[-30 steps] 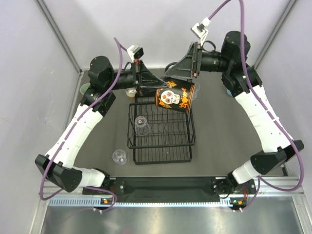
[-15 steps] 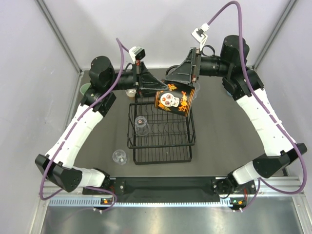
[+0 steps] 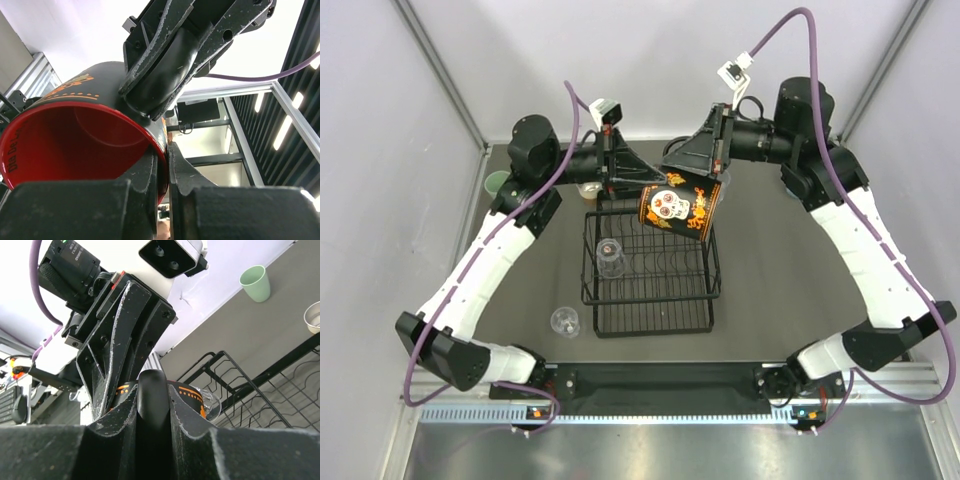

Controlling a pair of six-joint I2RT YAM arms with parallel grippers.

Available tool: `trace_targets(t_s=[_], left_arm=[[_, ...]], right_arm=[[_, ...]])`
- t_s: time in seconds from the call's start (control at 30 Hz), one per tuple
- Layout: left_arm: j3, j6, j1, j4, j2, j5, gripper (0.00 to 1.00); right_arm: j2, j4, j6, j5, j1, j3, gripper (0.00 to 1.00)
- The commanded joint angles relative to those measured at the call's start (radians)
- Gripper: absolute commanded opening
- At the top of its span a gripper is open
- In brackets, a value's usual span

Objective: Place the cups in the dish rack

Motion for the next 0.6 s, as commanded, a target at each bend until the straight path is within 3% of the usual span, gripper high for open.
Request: trace_targets(t_s=[0.0,0.23,0.4,0.47,0.57], left_arm=[[0.022,-0.04,0.003,0.264,-0.026,-0.058,0.08],[0.002,-0.025,0.008,0.264,-0.031,-0.063,0.48],[0.002,0.023,0.025,0.218,-0.051,-0.058,0.66],[0.004,0.053,0.04,0.167,-0.063,-0.051,0.98],[0.007,0.105,0.084,0.082,-0.082,-0.038,0.98]], right_arm=[[-0.02,-0.072,-0.037,0.031,0.014,0.039,0.0],[-0.008,-0.052,0.003,0.043,-0.018,0.088,0.0],[-0.009,-0.029,0.045,0.039,-0.056,0.108,0.0],[-0.006,-0.023,0.052,0.031,-0.084,0.111,0.0],[-0.002,0.015,0.098,0.019,-0.143,0.117,0.0]])
